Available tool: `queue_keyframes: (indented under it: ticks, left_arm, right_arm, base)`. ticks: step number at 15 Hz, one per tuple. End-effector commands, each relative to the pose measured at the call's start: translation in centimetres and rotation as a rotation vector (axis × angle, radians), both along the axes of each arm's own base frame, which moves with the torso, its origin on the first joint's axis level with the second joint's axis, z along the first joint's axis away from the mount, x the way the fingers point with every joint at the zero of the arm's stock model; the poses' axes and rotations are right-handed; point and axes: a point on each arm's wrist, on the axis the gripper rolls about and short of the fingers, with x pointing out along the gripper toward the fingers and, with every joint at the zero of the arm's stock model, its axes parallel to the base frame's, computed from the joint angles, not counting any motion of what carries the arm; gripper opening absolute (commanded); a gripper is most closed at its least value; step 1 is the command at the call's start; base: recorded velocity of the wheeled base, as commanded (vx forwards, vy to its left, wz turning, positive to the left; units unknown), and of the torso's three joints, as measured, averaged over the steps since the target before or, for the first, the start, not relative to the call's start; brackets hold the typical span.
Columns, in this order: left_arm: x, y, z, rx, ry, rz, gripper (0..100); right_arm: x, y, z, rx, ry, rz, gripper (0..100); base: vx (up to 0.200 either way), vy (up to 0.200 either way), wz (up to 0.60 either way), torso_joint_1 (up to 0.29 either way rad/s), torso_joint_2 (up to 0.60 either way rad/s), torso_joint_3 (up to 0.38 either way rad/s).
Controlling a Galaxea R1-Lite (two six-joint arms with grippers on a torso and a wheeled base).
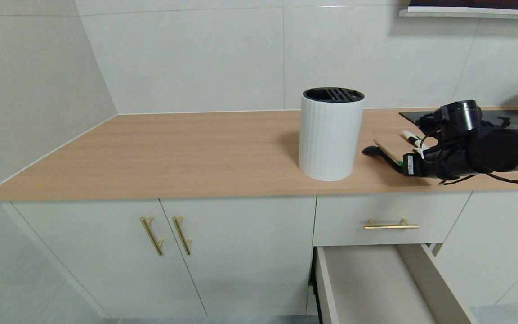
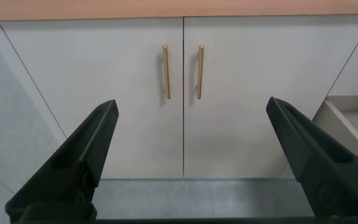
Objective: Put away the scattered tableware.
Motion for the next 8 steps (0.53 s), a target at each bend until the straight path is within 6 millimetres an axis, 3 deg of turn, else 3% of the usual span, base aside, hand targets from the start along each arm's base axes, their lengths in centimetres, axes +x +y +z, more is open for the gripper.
queue_keyframes:
  ticks: [1,3,4,8]
  left_arm:
    - [0.0,0.0,0.0,0.0,0.001,0.0,100]
    - [0.0,0.0,0.0,0.0,0.001,0.0,100]
    - [0.0,0.0,0.0,0.0,0.001,0.001,100]
    - [0.0,0.0,0.0,0.0,0.001,0.0,100]
  right_arm:
    - [-1.5,-0.2,2.0,0.017,-0.045,-0.007,0]
    - [-3.2,-0.4,3.9,0.028,-0.088,-0.009,0]
    - [-6.8,-0.8,6.7,0.068,-0.151,-0.018,0]
    - [-15.8,0.0,8.9,0.087,-0.117,0.057,0]
  base:
    - [0.0,0.0,0.0,0.0,0.0,0.0]
    - [0.0,0.0,0.0,0.0,0.0,0.0]
    - [0.0,0.0,0.0,0.0,0.0,0.0]
    - [0.0,0.0,0.0,0.0,0.0,0.0]
